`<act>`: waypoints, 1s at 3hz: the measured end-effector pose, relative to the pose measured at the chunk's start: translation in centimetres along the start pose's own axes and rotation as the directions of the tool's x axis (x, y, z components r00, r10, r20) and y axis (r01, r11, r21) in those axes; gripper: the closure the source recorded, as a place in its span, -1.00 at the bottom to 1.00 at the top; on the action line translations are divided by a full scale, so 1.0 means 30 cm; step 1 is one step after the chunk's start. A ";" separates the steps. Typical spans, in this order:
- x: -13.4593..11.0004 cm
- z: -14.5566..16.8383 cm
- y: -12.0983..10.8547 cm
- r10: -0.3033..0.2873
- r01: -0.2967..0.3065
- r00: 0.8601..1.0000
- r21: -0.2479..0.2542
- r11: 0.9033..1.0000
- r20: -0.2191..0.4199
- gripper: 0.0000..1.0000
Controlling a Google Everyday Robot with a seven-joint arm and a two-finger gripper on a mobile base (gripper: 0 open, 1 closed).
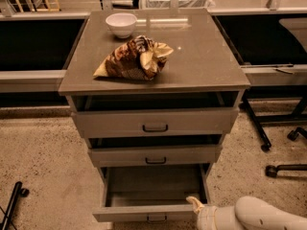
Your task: Close bottom drawer
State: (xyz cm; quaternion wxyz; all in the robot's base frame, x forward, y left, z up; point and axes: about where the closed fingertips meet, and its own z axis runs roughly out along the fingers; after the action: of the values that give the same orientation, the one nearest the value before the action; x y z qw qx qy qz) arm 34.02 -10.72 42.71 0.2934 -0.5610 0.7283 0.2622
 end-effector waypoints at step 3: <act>0.133 0.160 -0.143 -0.096 0.098 0.995 0.056 0.994 -0.028 -0.56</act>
Offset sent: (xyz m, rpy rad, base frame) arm 0.0334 0.0033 -0.0393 -0.0248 -0.0197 -0.0222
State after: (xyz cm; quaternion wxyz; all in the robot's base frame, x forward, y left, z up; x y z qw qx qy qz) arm 38.05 -10.96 36.29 0.3125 -0.5902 0.7112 0.2194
